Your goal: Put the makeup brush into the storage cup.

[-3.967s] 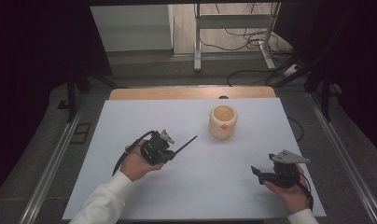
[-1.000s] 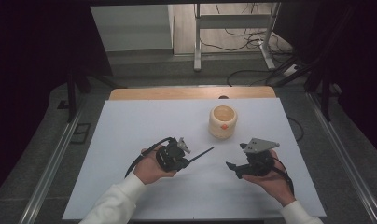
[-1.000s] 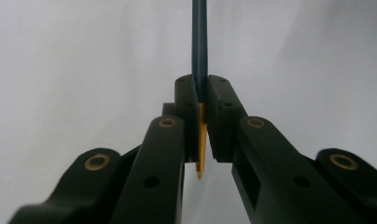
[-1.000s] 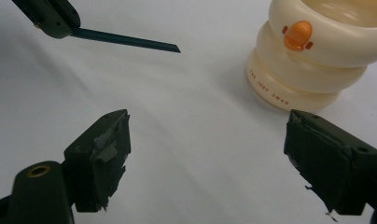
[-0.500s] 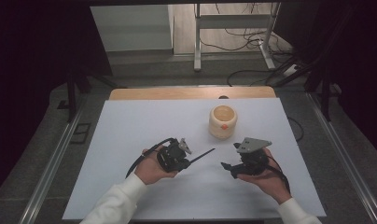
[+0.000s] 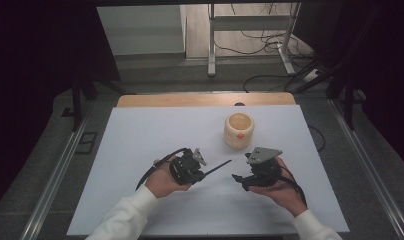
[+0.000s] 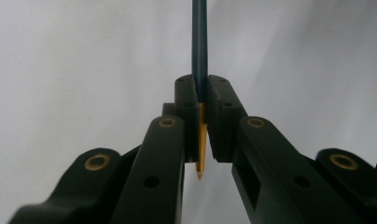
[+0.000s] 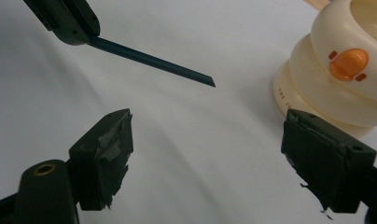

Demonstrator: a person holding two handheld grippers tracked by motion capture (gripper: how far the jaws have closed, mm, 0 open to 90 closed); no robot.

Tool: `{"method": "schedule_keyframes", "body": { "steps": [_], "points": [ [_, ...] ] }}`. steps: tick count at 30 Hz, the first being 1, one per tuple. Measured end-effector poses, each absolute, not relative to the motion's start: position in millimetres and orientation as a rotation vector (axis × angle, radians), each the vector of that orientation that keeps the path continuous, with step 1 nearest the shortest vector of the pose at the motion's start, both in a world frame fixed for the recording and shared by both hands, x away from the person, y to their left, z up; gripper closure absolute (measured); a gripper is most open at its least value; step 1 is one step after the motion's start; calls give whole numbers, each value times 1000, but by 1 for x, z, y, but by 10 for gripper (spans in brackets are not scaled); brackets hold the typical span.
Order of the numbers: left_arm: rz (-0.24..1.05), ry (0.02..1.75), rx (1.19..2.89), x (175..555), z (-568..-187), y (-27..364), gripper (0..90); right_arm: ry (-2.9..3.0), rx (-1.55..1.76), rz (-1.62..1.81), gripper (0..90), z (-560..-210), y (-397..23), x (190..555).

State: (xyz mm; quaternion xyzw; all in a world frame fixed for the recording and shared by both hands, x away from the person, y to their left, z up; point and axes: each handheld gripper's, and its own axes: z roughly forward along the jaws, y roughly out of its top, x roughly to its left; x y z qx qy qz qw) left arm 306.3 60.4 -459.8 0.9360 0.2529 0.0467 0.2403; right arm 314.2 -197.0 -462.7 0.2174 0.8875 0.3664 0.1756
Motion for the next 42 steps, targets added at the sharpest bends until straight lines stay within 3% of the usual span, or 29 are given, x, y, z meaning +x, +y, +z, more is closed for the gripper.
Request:
{"method": "schedule_keyframes", "body": {
  "steps": [42],
  "points": [
    [94, 642, 2615, 311, -461, 41, 839, 2557, 469, 959, 192, -461, -166, 314]
  ]
}}
